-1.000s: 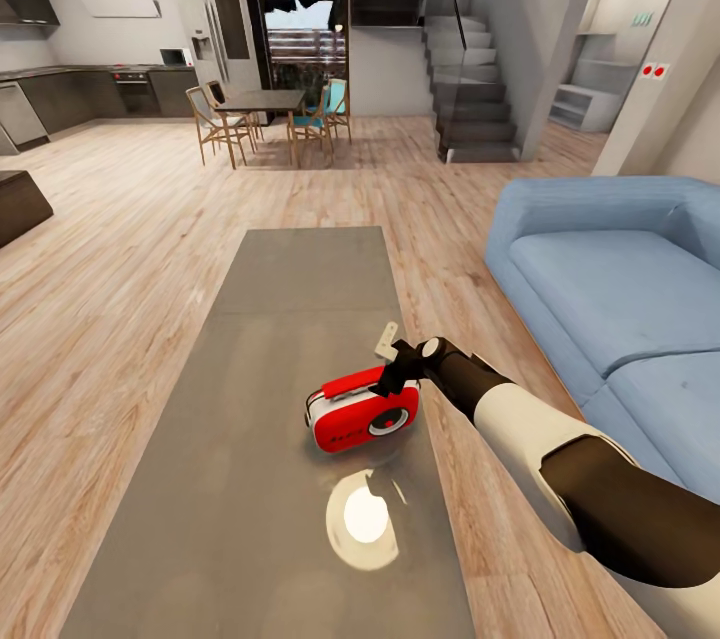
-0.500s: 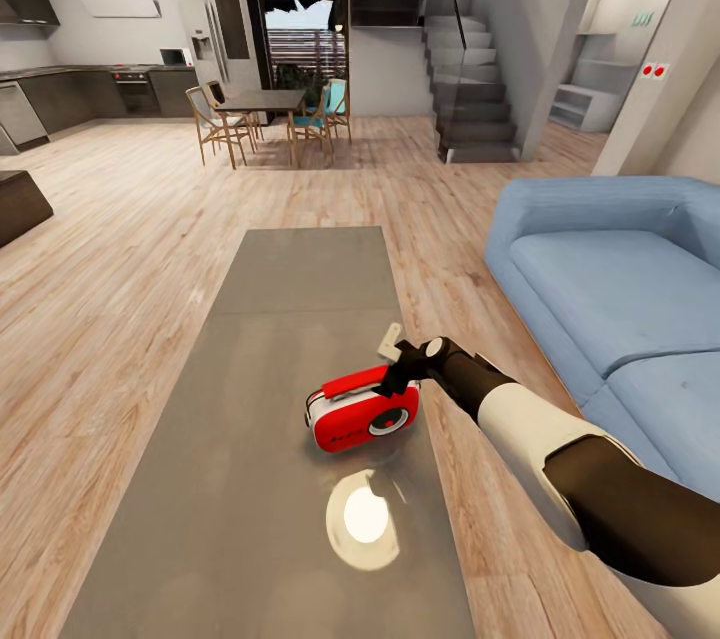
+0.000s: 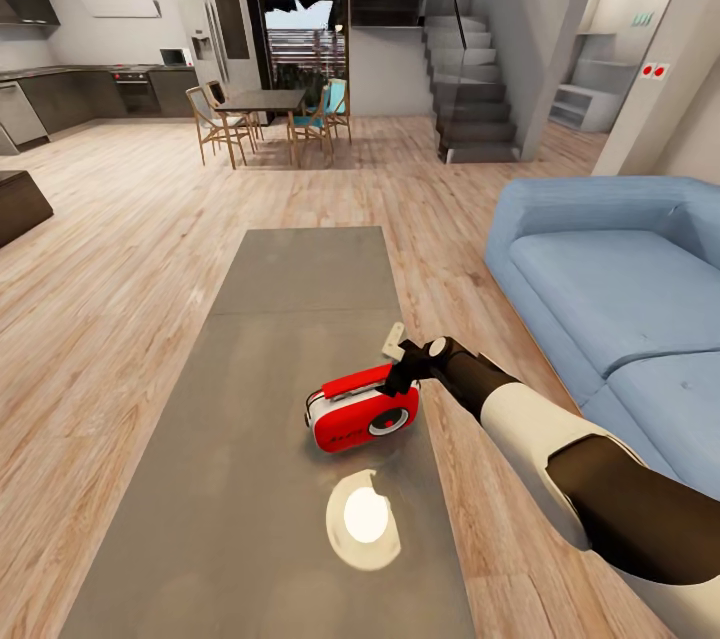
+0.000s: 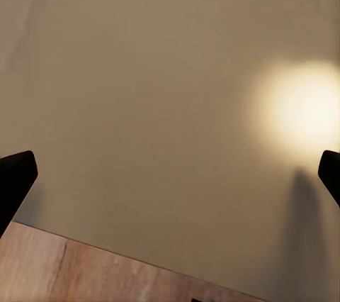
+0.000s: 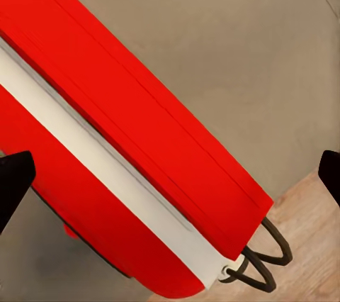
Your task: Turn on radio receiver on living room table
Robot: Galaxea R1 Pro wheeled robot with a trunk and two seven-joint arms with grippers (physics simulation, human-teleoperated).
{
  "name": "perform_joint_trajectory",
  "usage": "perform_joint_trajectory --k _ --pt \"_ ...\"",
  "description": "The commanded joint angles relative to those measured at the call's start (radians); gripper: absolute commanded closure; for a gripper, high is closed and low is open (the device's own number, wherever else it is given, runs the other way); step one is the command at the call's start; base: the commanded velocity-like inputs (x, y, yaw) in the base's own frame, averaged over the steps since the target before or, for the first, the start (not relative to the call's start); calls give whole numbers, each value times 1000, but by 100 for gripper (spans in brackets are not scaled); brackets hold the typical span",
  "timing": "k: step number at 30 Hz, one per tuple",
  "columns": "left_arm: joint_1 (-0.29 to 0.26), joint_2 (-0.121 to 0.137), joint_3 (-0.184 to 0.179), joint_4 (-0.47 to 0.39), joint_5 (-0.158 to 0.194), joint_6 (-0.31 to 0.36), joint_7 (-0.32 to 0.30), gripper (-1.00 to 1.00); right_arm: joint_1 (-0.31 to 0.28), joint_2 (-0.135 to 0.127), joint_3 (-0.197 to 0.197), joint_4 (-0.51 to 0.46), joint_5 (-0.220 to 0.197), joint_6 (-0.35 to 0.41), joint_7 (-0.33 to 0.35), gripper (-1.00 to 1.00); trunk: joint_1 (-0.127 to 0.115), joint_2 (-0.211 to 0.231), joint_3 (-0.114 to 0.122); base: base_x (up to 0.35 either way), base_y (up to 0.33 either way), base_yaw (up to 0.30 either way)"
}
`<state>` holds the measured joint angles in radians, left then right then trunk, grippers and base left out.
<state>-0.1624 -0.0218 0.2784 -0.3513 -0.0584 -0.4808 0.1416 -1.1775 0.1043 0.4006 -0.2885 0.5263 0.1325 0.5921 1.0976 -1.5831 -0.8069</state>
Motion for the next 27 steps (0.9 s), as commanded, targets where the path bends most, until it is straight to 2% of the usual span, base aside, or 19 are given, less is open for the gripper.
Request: perform_joint_trajectory --k 1,23,27 --pt "-2 0 5 3 11 116 -4 -100 0 0 0 0 0 0 0 -100 0 0 0 0 0 0" --pt "-2 0 5 3 11 115 -4 -100 0 2 0 0 1 1 2 -100 0 0 0 0 0 0" --pt "-2 0 5 3 10 116 -4 -100 0 2 0 0 1 1 2 -100 16 -28 -12 0 0 0"
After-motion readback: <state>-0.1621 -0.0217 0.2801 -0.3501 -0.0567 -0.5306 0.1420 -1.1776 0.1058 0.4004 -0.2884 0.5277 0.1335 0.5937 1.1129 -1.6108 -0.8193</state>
